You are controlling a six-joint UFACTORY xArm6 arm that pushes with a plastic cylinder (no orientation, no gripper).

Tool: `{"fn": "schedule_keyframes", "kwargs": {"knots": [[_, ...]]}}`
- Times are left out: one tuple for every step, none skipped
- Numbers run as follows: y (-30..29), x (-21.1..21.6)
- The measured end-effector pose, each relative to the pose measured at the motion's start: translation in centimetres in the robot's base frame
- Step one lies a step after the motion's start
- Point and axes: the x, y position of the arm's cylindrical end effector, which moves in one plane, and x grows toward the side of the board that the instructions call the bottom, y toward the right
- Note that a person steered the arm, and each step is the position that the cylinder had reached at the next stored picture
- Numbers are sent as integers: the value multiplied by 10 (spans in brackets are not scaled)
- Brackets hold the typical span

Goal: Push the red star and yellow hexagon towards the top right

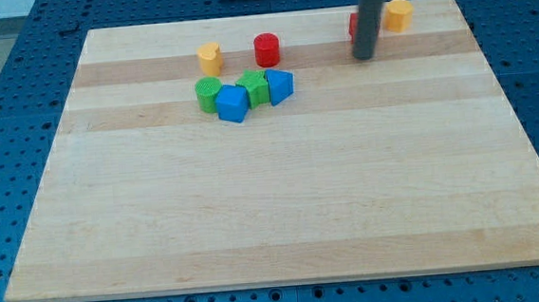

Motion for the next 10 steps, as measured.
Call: {"fn": "schedule_keyframes", "kwargs": {"knots": [[-40, -5], [-33, -7], [-18, -19], [-10, -29], [10, -32], [28, -35], [43, -47], [43, -63], [47, -74], [49, -78]]}}
